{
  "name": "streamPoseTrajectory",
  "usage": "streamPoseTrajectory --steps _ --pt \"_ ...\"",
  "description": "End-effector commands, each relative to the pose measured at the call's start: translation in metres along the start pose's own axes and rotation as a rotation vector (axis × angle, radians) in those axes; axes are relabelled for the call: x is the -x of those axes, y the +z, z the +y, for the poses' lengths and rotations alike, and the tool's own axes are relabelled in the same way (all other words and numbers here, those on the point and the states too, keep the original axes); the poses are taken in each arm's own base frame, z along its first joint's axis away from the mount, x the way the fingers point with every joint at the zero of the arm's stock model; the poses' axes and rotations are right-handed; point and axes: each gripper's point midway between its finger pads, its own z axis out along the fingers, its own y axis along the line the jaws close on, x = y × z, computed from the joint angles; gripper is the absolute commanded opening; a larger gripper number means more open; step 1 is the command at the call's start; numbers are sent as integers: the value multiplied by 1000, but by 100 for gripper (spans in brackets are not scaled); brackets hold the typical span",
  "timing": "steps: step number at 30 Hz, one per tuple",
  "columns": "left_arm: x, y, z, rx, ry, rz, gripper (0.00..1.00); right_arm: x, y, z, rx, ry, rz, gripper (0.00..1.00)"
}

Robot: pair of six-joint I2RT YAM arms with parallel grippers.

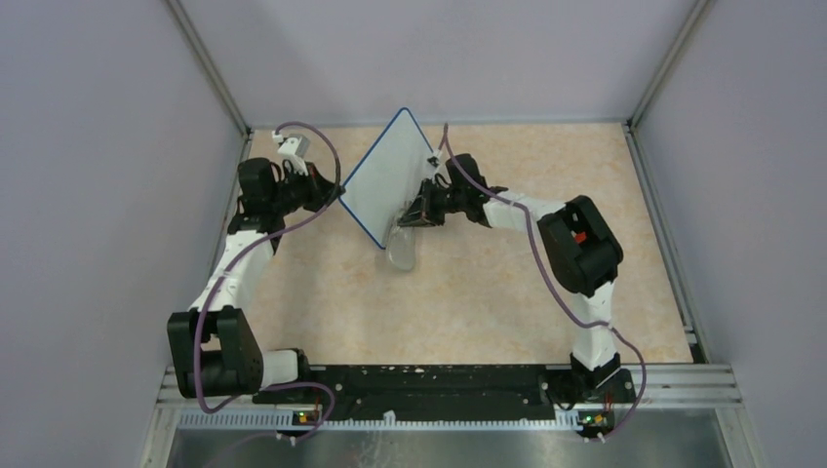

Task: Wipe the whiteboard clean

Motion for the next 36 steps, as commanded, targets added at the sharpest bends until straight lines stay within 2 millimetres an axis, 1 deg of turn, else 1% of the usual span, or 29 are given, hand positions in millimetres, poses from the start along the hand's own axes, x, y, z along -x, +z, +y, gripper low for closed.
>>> streamPoseTrajectory --steps 1,4,6,9,11,13,14,17,18,19,21,22,24,27,31,32,33,34,36 --pt "-18 3 -8 -38 -29 70 0 31 5 42 48 -157 -97 0" --pt "-19 3 -8 -43 -32 73 0 41 19 37 41 -154 -111 0" --pt "-19 4 -8 -43 -35 76 0 40 30 35 38 -149 -97 0" --pt "-20 4 -8 -47 -37 78 0 25 46 35 31 -149 -55 0" --pt "-19 4 -8 -46 -37 77 0 7 55 28 14 -134 -20 0" --pt "-19 4 -7 -42 -36 77 0 -10 58 14 -6 -90 2 0" --pt "-19 4 -8 -42 -34 76 0 -19 59 3 -19 -57 7 0" --pt "-19 4 -7 -39 -36 77 0 -37 56 -41 -139 4 11 0" --pt "-19 4 -7 -40 -37 77 0 -44 55 -53 -173 9 24 0" --pt "-19 4 -7 -41 -37 77 0 -49 53 -61 -194 13 37 0" --pt "-19 5 -8 -46 -40 79 0 -55 50 -70 -221 15 49 0" --pt "-19 5 -8 -46 -40 79 0 -55 48 -72 -234 7 46 0" --pt "-19 5 -8 -43 -39 79 0 -44 40 -71 -255 -23 17 0" --pt "-20 4 -6 -36 -40 81 0 -21 24 -53 -288 -104 -40 0" --pt "-21 4 2 9 -42 89 0 13 -9 -33 -357 -205 -141 0" --pt "-22 4 3 21 -43 95 2 18 -19 -33 -375 -212 -155 0" --pt "-22 4 6 35 -44 100 8 22 -29 -35 -401 -220 -167 0" --pt "-21 3 7 43 -42 103 18 27 -41 -38 -437 -238 -186 0" --pt "-21 2 8 53 -38 106 29 27 -60 -48 -520 -275 -196 0"
